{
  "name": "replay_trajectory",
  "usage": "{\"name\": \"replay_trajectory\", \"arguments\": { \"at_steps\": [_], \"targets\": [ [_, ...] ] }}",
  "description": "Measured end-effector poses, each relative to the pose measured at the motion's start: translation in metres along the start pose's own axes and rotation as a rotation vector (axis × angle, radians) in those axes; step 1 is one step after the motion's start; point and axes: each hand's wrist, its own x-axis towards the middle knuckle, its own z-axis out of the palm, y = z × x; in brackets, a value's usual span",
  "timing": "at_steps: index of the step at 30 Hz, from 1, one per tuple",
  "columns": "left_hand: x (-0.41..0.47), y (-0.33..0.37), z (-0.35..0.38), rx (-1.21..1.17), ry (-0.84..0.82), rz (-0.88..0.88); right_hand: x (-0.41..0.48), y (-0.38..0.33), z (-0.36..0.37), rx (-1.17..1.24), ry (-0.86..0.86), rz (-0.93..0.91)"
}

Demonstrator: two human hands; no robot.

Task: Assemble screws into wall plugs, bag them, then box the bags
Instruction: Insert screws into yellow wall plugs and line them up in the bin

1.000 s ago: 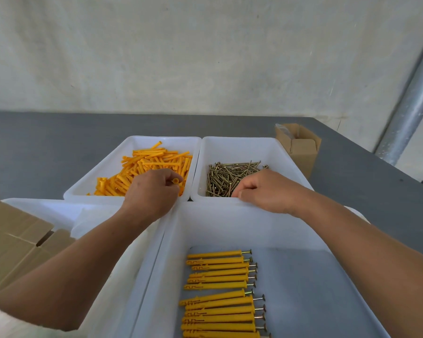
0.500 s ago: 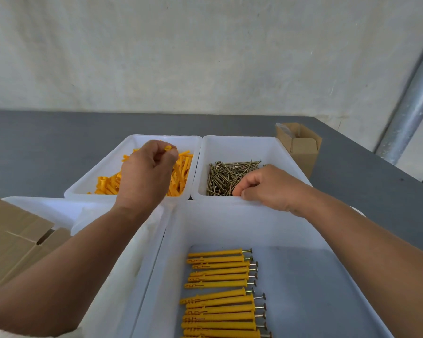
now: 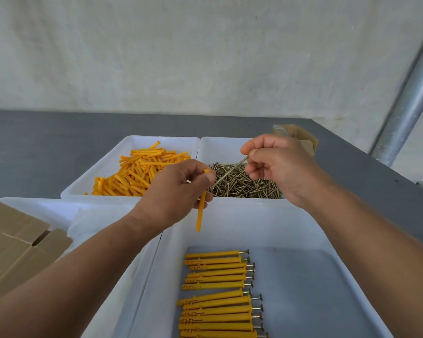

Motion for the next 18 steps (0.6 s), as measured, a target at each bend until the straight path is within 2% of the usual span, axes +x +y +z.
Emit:
{"name": "replay_trajectory", "arguments": {
  "at_steps": [8, 12, 14, 18],
  "targets": [
    [-0.003, 0.004, 0.0, -0.097, -0.196, -0.043, -0.002, -0.001, 0.006, -0.023, -0.006, -0.018],
    [-0.004, 0.005, 0.002, -0.172, -0.192, -0.047, -0.004, -0.001, 0.01, 0.171, -0.038, 0.066],
    [-0.003, 0.006, 0.001, -0.207, -0.167, -0.04, -0.006, -0.003, 0.013, 0.203, -0.099, 0.123],
    [-0.002, 0.005, -0.001, -0.209, -0.151, -0.026, -0.013, -0.003, 0.019, 0.071, -0.285, 0.156]
  ]
}}
